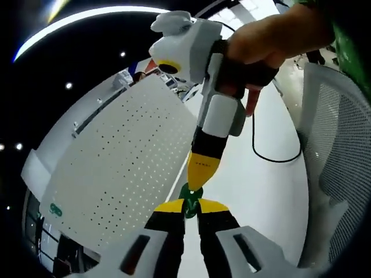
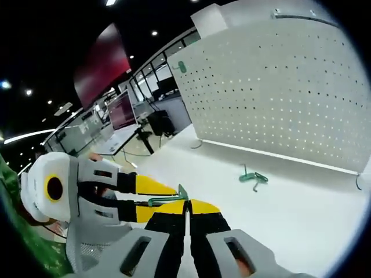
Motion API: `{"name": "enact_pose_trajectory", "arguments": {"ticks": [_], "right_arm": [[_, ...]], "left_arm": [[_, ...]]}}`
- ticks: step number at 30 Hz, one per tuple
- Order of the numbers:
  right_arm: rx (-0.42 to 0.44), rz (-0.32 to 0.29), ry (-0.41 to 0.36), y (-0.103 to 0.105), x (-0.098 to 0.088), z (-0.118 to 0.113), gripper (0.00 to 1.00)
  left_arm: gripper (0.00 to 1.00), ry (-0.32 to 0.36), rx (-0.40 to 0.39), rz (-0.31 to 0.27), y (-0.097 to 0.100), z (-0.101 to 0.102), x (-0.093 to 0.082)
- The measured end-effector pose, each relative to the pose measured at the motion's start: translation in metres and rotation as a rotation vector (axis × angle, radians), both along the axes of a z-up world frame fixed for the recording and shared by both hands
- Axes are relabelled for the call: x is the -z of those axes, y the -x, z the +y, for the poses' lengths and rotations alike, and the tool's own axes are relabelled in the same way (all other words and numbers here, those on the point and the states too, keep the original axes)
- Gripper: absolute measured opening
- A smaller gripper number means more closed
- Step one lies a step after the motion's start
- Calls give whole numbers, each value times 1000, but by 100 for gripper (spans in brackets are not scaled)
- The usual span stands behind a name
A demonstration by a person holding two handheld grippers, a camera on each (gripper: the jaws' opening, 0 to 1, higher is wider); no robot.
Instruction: Insert the hook assembly into the mounting plate slot until the hook locks in place.
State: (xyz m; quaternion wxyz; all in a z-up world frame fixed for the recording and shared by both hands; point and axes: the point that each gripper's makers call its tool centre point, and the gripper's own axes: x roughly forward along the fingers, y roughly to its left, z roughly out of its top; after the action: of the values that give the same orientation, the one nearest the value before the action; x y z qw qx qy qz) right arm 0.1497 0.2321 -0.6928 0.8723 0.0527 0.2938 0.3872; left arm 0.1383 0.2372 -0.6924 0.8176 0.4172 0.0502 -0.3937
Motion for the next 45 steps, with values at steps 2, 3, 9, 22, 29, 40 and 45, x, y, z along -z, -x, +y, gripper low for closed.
{"name": "enact_pose_trajectory", "arguments": {"ticks": [2,3,9,22,29,40,45], "right_arm": [[-3,1,4,1,1,1,0],[-2,3,4,2,2,2,0],[2,4,4,2,3,2,0],[8,5,-5,2,2,2,0],[0,-3,-15,1,0,3,1],[-20,-61,-4,0,-4,3,4],[-25,-97,4,0,-7,0,7]], "left_arm": [[8,-7,0,-1,0,0,1],[8,-14,-3,-2,-1,0,2],[6,-30,-8,-11,-2,0,3],[4,-9,-6,6,-2,1,3],[3,49,-23,41,-3,3,1],[3,143,-43,102,-9,3,-2],[3,233,-63,153,-12,3,-6]]}}
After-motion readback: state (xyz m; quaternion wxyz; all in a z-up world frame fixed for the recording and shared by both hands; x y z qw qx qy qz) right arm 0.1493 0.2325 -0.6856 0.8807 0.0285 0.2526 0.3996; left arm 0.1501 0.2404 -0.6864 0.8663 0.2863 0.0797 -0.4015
